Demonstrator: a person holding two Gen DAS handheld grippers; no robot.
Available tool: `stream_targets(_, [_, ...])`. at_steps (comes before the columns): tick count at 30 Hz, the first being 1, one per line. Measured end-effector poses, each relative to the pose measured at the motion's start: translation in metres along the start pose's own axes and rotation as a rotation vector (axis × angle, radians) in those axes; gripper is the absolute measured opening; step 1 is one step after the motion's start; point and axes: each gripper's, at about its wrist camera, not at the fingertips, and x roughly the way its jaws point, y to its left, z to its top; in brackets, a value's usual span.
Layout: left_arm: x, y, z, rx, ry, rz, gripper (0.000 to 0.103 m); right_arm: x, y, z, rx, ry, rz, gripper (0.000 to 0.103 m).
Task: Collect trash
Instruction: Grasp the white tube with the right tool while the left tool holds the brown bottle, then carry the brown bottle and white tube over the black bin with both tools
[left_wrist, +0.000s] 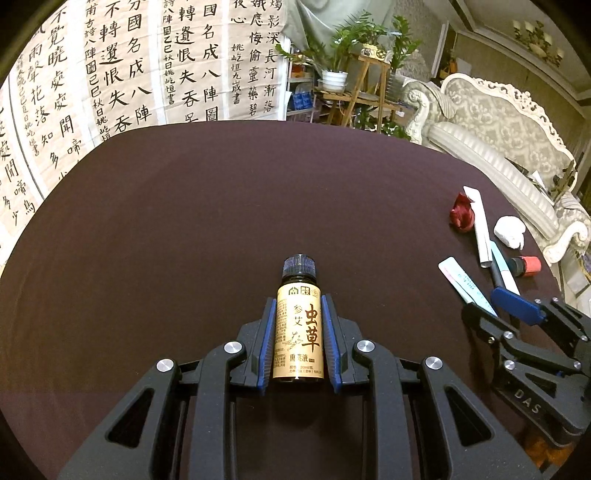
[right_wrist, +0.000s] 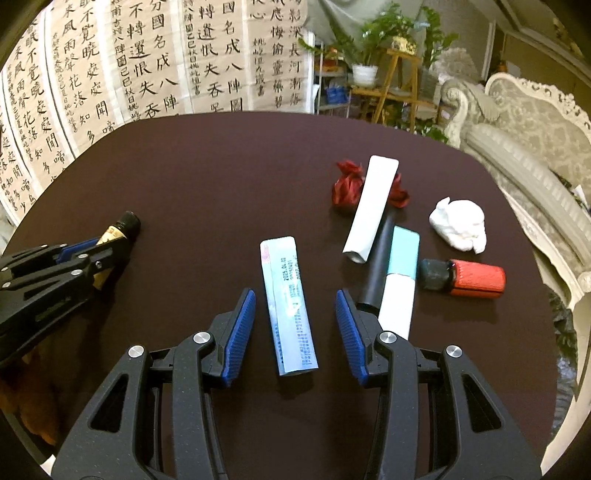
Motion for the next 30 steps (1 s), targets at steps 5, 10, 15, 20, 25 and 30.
stream_targets(5, [0.0, 0.0, 0.0, 0.004, 0.0, 0.004, 0.025, -0.001, 0.005, -0.001, -0.023, -0.001, -0.008, 0.021])
stream_targets(10, [-0.003, 0.0, 0.002, 0.02, -0.004, 0.01, 0.025, -0.007, 0.006, -0.006, -0.032, -0.003, -0.002, 0.019])
stream_targets(15, [-0.005, -0.006, 0.0, 0.026, -0.006, 0.01, 0.025, -0.018, 0.007, -0.018, -0.039, -0.005, 0.002, 0.018])
stream_targets(20, [-0.01, -0.015, 0.0, 0.028, -0.02, -0.017, 0.025, -0.035, -0.003, -0.029, -0.01, -0.026, -0.003, 0.018])
stream_targets(25, [-0.017, -0.039, -0.003, 0.058, -0.044, -0.047, 0.025, -0.053, -0.027, -0.034, 0.048, -0.061, -0.029, 0.018])
stream_targets(30, [-0.022, -0.064, 0.0, 0.096, -0.061, -0.099, 0.025, -0.067, -0.057, -0.039, 0.118, -0.1, -0.087, 0.018])
